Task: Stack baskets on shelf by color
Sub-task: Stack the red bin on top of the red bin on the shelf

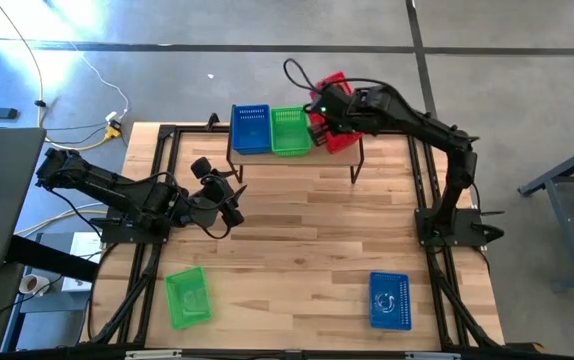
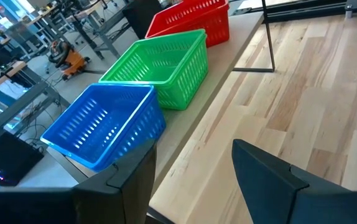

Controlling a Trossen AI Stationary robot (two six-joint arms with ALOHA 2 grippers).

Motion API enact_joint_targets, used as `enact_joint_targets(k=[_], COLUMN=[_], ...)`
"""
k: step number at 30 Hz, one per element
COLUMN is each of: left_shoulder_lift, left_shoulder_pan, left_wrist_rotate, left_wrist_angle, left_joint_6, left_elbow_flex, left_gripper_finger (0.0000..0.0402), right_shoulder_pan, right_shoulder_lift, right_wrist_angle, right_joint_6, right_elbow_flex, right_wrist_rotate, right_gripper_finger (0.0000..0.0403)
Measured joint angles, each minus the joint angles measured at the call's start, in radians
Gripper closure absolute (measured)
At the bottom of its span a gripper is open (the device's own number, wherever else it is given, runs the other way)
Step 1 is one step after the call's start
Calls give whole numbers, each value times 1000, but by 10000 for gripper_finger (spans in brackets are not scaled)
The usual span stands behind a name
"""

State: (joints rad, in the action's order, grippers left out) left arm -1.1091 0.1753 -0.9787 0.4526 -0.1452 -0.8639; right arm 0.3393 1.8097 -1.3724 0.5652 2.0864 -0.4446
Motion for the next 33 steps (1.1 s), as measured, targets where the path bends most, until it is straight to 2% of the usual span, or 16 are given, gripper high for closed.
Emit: enact_joint_targets(k=[5, 23, 33], left_shoulder_lift=[0, 0, 0], left_shoulder_pan=[0, 0, 0], left_wrist_rotate=[0, 0, 0], left_wrist_angle=[0, 0, -1], left_joint_6=[0, -5, -35], left_elbow_flex=[0, 0, 0], left_gripper_finger=[202, 202, 202], right_shoulder_pan=[-1, -17, -17], right_shoulder_lift=[-1, 2, 80], right_wrist_angle=[-35, -130, -195], right_joint_6=[3, -16, -25], right_elbow_flex=[59, 61, 59], right_wrist_rotate=[26, 62, 55], right_gripper_finger=[403, 403, 403])
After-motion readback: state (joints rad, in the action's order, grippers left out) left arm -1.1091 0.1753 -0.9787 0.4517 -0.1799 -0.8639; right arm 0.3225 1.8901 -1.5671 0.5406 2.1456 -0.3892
